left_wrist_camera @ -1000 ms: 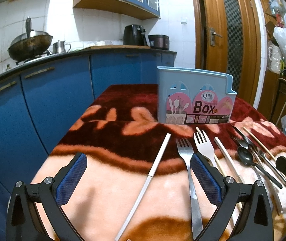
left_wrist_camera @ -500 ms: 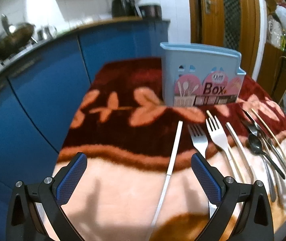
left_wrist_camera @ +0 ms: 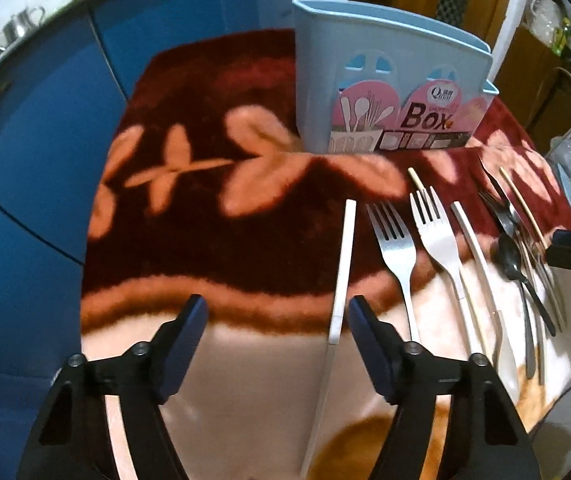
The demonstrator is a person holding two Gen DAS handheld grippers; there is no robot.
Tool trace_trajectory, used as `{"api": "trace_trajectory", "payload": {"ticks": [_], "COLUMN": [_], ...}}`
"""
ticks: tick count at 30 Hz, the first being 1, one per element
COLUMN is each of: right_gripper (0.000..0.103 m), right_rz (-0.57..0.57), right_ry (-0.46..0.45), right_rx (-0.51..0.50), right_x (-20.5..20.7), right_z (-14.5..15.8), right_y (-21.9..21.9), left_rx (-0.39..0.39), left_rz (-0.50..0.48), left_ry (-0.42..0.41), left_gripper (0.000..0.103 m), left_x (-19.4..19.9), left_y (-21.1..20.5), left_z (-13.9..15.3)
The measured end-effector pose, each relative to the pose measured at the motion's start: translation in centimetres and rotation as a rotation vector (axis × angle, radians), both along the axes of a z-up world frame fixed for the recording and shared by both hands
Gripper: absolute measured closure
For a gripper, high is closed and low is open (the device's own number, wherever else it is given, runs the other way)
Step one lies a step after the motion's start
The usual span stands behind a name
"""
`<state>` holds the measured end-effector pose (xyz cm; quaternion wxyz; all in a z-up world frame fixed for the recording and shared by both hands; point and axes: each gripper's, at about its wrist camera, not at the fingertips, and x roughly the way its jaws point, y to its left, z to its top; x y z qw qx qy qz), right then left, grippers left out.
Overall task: Organize utensils
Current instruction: 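Grasp the white plastic stick with the left tool while the right tool grasps the wooden chopstick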
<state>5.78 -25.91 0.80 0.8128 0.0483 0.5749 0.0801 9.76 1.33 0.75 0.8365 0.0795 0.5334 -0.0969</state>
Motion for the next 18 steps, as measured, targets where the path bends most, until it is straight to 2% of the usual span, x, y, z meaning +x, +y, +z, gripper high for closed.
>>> {"api": "trace_trajectory", "payload": {"ticks": [4, 6, 9, 11, 14, 18], "right_gripper": [0.055, 0.056, 0.061, 0.065, 0.065, 0.065], "right_rz": [0.043, 0.059, 0.075, 0.081, 0.087, 0.119], "right_ry": [0.045, 0.074, 0.112, 0.143, 0.184, 0.232], "right_rx": [-0.027, -0.038, -0.055, -0.047, -0.064, -0.091], "right_x": [0.3, 1.0, 1.8, 2.6, 3.6, 4.3], "right_z": [0.3, 0.5, 0.4, 0.2, -0.3, -0.6], "right_y": [0.8, 1.0, 1.3, 1.1, 1.1, 1.6], "left_rx": [0.033, 0.042, 0.025, 0.026, 0.033, 0.047], "left_rz": [-0.048, -0.065, -0.085, -0.092, -0.111, -0.152], "left_ry": [0.03, 0.068, 0.107, 0.128, 0.165, 0.283], "left_gripper": [0.042, 0.054, 0.064, 0.067, 0.073, 0.079], "left_x": [0.6, 1.0, 1.5, 1.8, 2.4, 3.1], "left_y": [-0.5, -1.0, -1.3, -1.6, -2.1, -3.8], "left_z": [0.3, 0.1, 0.2, 0.4, 0.5, -0.3]}}
